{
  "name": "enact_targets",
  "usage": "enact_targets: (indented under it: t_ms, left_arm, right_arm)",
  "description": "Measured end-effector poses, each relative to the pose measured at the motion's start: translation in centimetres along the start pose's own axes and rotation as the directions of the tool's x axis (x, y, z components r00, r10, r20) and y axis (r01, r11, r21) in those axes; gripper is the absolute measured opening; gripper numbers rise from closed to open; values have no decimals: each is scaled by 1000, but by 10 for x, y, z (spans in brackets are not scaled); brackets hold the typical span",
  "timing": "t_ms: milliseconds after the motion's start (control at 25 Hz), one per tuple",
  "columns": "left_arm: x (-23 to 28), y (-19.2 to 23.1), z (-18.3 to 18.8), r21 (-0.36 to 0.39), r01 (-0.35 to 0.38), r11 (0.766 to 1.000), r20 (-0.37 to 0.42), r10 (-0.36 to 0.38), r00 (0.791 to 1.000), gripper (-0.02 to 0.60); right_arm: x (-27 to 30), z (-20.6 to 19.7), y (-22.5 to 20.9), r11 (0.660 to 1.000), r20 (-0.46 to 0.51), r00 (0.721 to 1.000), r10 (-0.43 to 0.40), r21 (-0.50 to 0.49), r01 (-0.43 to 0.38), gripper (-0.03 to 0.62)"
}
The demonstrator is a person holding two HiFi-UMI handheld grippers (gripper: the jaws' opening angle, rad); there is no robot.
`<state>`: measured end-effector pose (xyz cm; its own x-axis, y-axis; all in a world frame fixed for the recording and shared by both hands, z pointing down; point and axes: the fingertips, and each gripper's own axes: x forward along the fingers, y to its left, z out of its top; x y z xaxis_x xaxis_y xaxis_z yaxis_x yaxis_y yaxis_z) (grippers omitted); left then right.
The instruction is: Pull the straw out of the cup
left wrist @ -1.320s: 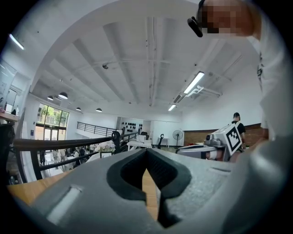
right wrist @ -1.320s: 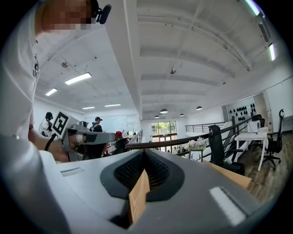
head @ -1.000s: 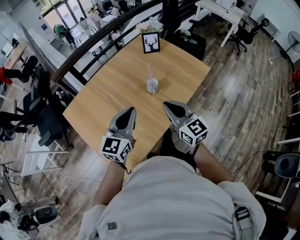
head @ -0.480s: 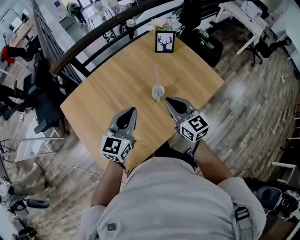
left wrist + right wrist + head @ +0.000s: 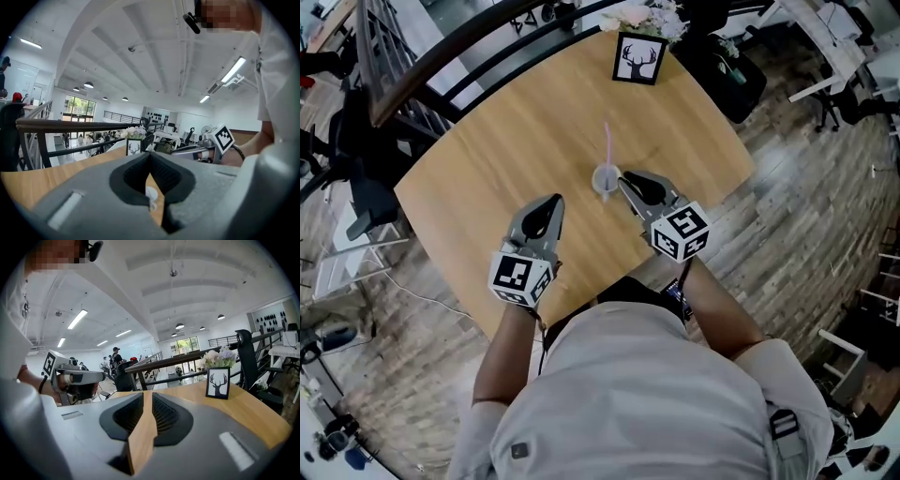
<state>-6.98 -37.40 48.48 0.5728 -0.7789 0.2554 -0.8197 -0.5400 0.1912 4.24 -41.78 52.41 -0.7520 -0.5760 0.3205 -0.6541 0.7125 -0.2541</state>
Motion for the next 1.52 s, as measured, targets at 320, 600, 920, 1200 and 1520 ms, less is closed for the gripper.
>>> enact_targets:
  t_ms: [320,600,920,1200,1520]
  left_arm:
    - [57,20,-39,-33,-27,999,-69,24,997,5]
    - [84,40,-72,-76,-58,995,-120,49,992,5]
    - [105,47,-91,-90,-60,994,-157,46,986,5]
    - [122,49,-100,-97,-46,994,-187,28,982,5]
    - [122,51,-104,-104,-57,993,-199,36,979,5]
  right_arm:
    - [48,-45,-49,997,-101,994,46,68,-40,101]
    - [79,-84,-81,993,-173,982,72,110,-53,103]
    - [108,-113,-102,986,-234,967,101,155,-65,101]
    - [121,-132,-111,977,-255,961,111,205,-58,95]
    - [129,-140,-103,975,-266,951,154,199,-102,44]
